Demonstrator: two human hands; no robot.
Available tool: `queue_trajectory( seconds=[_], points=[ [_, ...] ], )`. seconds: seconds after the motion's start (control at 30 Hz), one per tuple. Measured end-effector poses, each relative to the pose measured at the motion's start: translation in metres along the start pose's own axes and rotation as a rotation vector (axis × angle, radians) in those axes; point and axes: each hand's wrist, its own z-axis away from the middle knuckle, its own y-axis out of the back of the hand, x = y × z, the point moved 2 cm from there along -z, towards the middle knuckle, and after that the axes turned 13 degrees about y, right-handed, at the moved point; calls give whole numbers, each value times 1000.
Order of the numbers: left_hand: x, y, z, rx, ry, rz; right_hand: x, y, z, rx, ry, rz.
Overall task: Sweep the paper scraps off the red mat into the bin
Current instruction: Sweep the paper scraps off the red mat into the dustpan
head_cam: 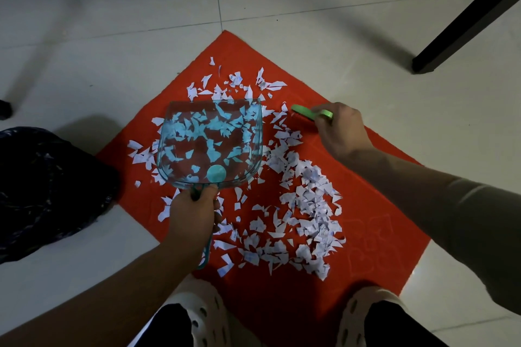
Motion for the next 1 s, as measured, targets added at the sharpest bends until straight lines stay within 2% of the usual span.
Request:
queue_trajectory(
  seconds=[0.17,0.27,0.4,0.53,0.63,0.73,0.87,1.0],
  points=[
    [-1,0,-1,-6,3,-13,11,-6,-3,-62,-59,5],
    [-1,-2,-1,0,0,-13,2,-15,7,-130,7,-1],
    [0,-3,-1,6,7,-2,-9,-13,16,-73,80,-37],
    [1,-4,-1,22,0,-13,4,-12,8,-42,28,38],
    [0,-4,-1,17,-1,-4,10,-17,11,-110,12,57],
    [0,-5,-2,15,-2,-5,3,-22,22,-171,70,39],
    [1,-6,-1,11,-6,0,-5,-17,22,-72,125,2],
    [1,-6,-2,17,-11,-8,7,-14,2,-15,55,38]
  ],
)
